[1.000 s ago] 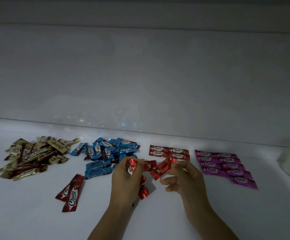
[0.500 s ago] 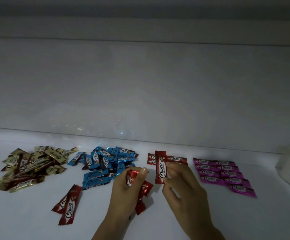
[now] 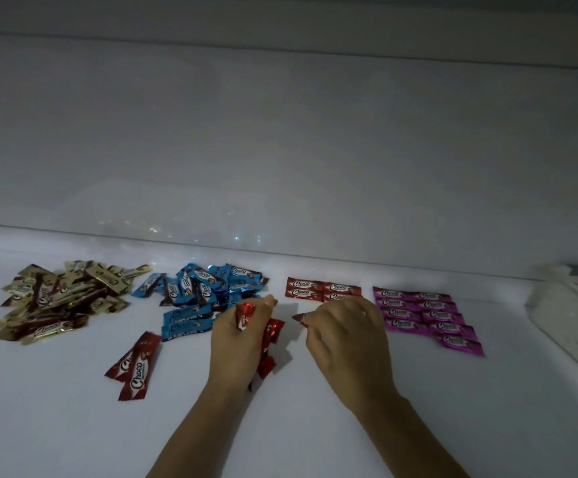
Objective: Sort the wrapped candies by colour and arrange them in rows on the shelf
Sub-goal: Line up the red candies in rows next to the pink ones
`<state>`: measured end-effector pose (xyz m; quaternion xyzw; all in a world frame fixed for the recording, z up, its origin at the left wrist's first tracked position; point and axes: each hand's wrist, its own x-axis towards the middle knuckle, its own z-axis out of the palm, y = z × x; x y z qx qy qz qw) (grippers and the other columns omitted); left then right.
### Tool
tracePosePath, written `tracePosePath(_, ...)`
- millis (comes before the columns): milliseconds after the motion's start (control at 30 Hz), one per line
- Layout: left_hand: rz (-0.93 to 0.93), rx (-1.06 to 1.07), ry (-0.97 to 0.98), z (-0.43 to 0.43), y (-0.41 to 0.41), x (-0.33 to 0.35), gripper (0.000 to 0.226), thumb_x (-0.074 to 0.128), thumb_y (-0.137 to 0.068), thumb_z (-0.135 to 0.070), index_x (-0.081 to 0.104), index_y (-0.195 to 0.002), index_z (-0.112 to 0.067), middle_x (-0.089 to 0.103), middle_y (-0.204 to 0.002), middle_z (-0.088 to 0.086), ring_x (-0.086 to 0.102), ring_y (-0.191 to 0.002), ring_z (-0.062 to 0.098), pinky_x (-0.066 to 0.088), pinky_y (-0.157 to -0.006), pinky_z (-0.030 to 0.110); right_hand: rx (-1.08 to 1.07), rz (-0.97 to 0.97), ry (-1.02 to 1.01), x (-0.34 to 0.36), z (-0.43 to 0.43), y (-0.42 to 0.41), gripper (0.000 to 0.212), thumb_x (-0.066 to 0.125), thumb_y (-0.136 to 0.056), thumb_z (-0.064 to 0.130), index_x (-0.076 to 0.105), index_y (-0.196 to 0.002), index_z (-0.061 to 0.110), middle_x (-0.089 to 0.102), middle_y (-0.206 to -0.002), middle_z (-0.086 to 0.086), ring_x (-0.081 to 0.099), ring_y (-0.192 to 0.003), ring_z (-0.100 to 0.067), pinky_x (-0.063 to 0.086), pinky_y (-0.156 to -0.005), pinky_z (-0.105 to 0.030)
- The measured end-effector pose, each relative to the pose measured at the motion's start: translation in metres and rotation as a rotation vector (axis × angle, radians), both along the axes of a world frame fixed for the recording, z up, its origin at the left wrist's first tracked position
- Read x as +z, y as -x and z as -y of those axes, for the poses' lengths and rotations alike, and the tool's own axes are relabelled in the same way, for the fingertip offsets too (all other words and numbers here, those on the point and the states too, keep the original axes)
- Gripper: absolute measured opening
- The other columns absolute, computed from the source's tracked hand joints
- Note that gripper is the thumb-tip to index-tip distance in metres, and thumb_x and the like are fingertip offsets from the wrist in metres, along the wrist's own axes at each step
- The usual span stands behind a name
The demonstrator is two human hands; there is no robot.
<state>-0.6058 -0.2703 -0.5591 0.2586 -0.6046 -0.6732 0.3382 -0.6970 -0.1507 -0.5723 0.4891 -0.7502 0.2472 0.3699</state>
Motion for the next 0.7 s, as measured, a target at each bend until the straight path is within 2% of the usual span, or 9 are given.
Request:
tracePosePath(100,-0.002,0.057,-0.031,-0.001,-0.001,0.0,0.022,0.063,-0.09,-0.028,0.068,-0.093,-0.007,0.069,-0.075,0.006,0.069,-0.066,0.018,0.053,-0.053,0.02,0.044,0.135,-0.249,-0.01,0.002,-0.007,0.012,0.062,-0.08,0.026,0.072,-0.085,0.022,0.064,-0.077,0.007,0.059,-0.072,-0.013,0.046,-0.075,-0.026)
tracePosePath(167,-0.019,0.071,-0.058,-0.002,-0.002,0.002,0.02,0.062,-0.09,-0.027,0.067,-0.094,-0.008,0.07,-0.076,0.006,0.07,-0.063,0.014,0.054,-0.051,0.022,0.076,0.336,-0.257,-0.01,0.001,-0.011,0.018,0.058,-0.081,0.027,0.07,-0.093,0.021,0.066,-0.084,0.007,0.059,-0.076,-0.01,0.046,-0.069,-0.022)
tracePosePath(233,-0.031,0.073,-0.072,-0.002,-0.002,0.001,0.018,0.061,-0.091,-0.026,0.065,-0.095,-0.009,0.069,-0.077,0.007,0.069,-0.062,0.012,0.052,-0.049,0.02,0.071,0.419,-0.214,-0.01,-0.002,-0.01,0.019,0.058,-0.081,0.025,0.068,-0.095,0.018,0.067,-0.087,0.006,0.059,-0.078,-0.01,0.046,-0.069,-0.02)
tracePosePath(300,-0.034,0.076,-0.062,-0.002,-0.002,0.001,0.016,0.061,-0.091,-0.026,0.065,-0.092,-0.011,0.069,-0.076,0.004,0.069,-0.062,0.011,0.052,-0.05,0.019,0.048,0.46,-0.254,-0.009,-0.001,-0.008,0.027,0.049,-0.086,0.03,0.068,-0.1,0.017,0.069,-0.094,0.004,0.063,-0.085,-0.014,0.051,-0.078,-0.028)
tracePosePath(333,-0.026,0.083,-0.045,-0.002,-0.001,0.001,0.014,0.061,-0.091,-0.027,0.065,-0.09,-0.014,0.069,-0.076,0.002,0.069,-0.064,0.012,0.053,-0.052,0.019,0.033,0.472,-0.298,-0.01,0.002,-0.008,0.039,0.039,-0.089,0.036,0.067,-0.108,0.018,0.07,-0.105,0.002,0.064,-0.097,-0.017,0.05,-0.089,-0.033)
tracePosePath(433,-0.008,0.091,0.003,-0.002,0.001,-0.001,0.009,0.062,-0.091,-0.028,0.065,-0.085,-0.022,0.069,-0.076,0.0,0.069,-0.07,0.015,0.054,-0.06,0.024,-0.051,0.46,-0.511,-0.005,0.017,-0.001,0.073,0.004,-0.087,0.051,0.047,-0.138,0.02,0.046,-0.144,0.001,0.037,-0.137,-0.019,0.022,-0.113,-0.037)
tracePosePath(533,0.006,0.09,0.047,-0.001,0.002,-0.003,0.006,0.061,-0.091,-0.031,0.064,-0.086,-0.027,0.068,-0.08,-0.001,0.066,-0.075,0.012,0.051,-0.065,0.023,-0.121,0.446,-0.608,-0.003,0.028,0.009,0.057,0.014,-0.099,0.047,0.032,-0.146,0.02,0.032,-0.153,0.003,0.023,-0.142,-0.017,0.015,-0.114,-0.033)
tracePosePath(633,-0.005,0.089,0.057,0.0,0.002,-0.004,0.006,0.06,-0.091,-0.03,0.064,-0.089,-0.026,0.066,-0.081,0.0,0.065,-0.074,0.01,0.047,-0.06,0.017,-0.148,0.455,-0.555,-0.012,0.028,0.011,0.077,-0.002,-0.087,0.057,0.026,-0.148,0.02,0.024,-0.156,0.0,0.017,-0.145,-0.018,0.01,-0.116,-0.035)
tracePosePath(700,-0.008,0.092,0.069,0.002,0.004,-0.006,0.005,0.06,-0.09,-0.031,0.063,-0.088,-0.027,0.066,-0.083,-0.001,0.064,-0.077,0.011,0.047,-0.062,0.019,-0.127,0.475,-0.458,-0.017,0.026,0.011,0.079,0.002,-0.084,0.057,0.03,-0.147,0.02,0.028,-0.154,-0.001,0.021,-0.144,-0.019,0.009,-0.116,-0.034)
